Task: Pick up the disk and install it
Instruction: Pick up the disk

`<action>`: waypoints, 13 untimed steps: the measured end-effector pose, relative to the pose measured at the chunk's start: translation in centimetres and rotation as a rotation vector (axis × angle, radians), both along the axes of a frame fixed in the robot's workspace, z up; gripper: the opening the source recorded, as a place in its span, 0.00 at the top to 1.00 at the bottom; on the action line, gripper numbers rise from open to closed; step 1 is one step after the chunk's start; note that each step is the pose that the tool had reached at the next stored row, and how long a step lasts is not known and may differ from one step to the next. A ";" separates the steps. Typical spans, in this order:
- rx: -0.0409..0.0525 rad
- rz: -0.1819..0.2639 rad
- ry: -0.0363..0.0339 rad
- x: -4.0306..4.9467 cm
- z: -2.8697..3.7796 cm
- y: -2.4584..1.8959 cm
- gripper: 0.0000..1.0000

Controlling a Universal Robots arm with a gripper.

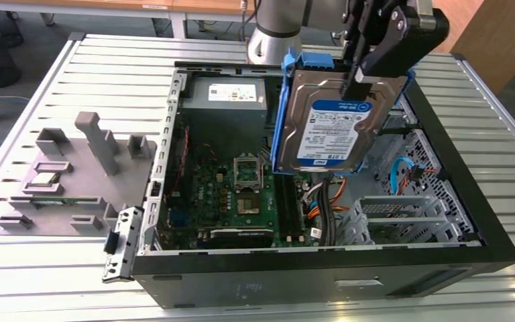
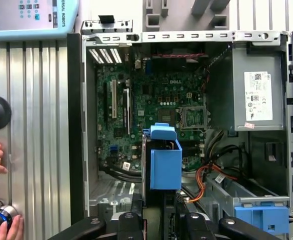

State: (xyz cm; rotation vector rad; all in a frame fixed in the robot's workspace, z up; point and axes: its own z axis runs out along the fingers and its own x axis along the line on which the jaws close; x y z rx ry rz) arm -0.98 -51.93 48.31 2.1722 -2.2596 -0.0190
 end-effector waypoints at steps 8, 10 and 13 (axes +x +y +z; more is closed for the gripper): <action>0.0001 0.000 0.0002 1.56 -0.01 0.00 0.65; 0.0000 0.000 0.0001 1.56 -0.01 0.00 0.65; 0.0000 0.000 0.0001 1.58 -0.01 0.00 0.65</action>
